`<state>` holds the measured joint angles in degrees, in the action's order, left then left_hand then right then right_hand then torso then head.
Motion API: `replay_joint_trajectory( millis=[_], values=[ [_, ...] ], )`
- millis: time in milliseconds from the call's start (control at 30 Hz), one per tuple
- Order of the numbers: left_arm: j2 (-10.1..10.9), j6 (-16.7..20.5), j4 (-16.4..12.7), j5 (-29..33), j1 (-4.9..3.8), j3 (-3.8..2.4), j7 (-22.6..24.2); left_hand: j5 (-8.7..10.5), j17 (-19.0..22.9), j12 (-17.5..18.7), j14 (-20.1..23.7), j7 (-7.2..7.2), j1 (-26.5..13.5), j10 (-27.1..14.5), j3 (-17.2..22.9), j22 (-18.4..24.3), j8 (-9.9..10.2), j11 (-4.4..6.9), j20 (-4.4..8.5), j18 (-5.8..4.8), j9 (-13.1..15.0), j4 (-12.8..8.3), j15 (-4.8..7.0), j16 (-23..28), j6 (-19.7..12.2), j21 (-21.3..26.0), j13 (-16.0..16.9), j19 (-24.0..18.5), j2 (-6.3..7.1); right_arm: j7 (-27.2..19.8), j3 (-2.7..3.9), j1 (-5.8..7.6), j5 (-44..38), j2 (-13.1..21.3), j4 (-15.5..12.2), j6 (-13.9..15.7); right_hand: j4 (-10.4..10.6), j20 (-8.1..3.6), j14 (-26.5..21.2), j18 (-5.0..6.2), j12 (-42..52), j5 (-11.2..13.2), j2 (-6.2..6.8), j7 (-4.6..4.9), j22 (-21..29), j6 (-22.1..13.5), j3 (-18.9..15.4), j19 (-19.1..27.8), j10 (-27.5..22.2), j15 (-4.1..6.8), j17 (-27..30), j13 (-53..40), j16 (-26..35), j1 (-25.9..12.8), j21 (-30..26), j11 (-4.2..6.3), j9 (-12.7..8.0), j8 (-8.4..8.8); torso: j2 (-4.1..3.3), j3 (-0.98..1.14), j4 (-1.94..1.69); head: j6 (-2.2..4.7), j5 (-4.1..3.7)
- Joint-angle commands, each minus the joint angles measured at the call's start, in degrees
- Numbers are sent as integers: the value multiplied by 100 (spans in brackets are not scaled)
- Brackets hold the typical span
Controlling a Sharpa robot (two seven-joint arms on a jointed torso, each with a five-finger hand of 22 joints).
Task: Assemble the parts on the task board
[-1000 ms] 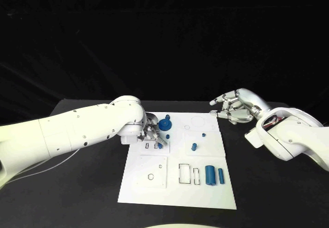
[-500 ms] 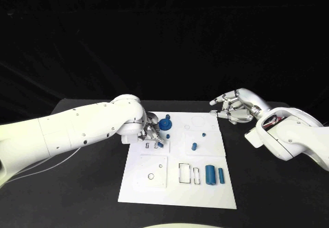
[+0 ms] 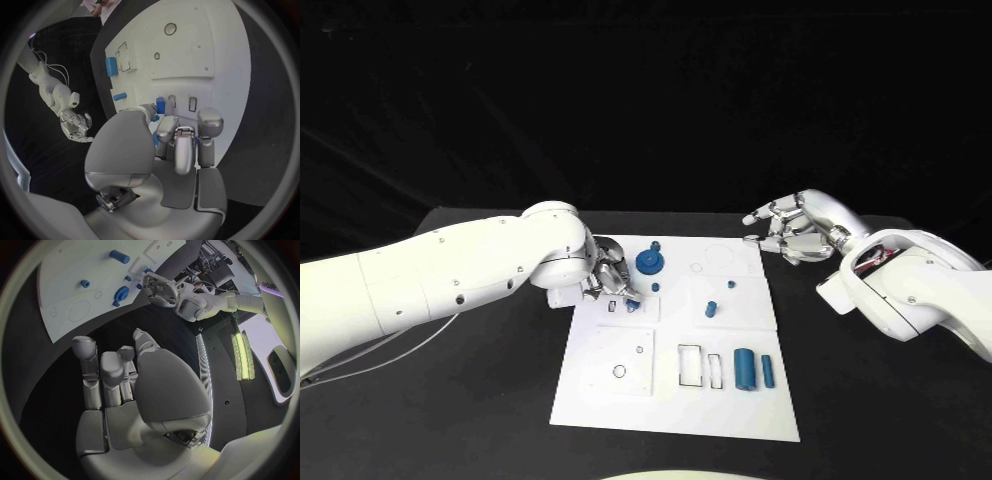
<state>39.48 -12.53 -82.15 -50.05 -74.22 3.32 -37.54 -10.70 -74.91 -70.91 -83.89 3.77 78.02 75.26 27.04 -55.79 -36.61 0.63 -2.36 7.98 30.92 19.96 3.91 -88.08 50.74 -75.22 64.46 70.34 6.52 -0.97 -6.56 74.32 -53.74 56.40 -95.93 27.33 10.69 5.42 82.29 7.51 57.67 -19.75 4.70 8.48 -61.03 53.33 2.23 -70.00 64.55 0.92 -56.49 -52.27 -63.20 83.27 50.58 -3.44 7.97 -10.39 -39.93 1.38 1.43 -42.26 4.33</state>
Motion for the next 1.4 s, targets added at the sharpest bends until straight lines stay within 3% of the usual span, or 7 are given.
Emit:
replay_joint_trajectory(
  millis=[33,300,633,1400],
  values=[
    [72,340,-89,177,19,-3,67,21,-1248,-14,-530,-36,-84,33,942,-11,-33,16,15,-112,23,-884,13,-7,5,-26,-20,-27,29,13,-1,-9,-91,-4,2,-96,28,-17,52,67,-7,-29,4,-2,11,24,13,-13,-26,2,4,1,44,-84,-33,1,-7,-36,-1,-2,3,-13,30],
    [221,630,-230,-13,90,-4,121,24,-1265,18,-536,-44,-206,40,1236,-56,-86,26,23,-120,71,-1068,24,-20,22,-54,-58,0,168,8,-1,-15,-95,-5,0,-94,43,-17,56,66,1,-33,1,-2,12,25,12,-17,-21,1,-6,-2,43,-106,-38,0,-10,-38,-1,-4,12,-15,53],
    [204,730,-299,-449,193,-4,146,26,-1270,30,-538,-50,-261,50,1346,-77,-112,33,26,-124,87,-1127,28,-23,40,-68,-75,14,221,-3,-2,-24,-97,-4,-2,-90,43,-17,56,66,1,-33,1,-2,12,25,12,-17,-21,1,-6,-2,43,-106,-38,0,-10,-38,-4,-7,16,-27,49],
    [147,416,-285,-958,242,-4,96,28,-1272,34,-539,-62,-344,73,1486,-109,-165,44,33,-129,114,-1197,37,-24,58,-87,-86,33,262,-19,-2,-29,-97,7,-10,-79,52,-17,58,67,7,-36,0,-3,18,27,10,-17,-18,1,-7,-5,46,-118,-48,1,-12,-40,-8,-8,14,-38,52]
  ],
)
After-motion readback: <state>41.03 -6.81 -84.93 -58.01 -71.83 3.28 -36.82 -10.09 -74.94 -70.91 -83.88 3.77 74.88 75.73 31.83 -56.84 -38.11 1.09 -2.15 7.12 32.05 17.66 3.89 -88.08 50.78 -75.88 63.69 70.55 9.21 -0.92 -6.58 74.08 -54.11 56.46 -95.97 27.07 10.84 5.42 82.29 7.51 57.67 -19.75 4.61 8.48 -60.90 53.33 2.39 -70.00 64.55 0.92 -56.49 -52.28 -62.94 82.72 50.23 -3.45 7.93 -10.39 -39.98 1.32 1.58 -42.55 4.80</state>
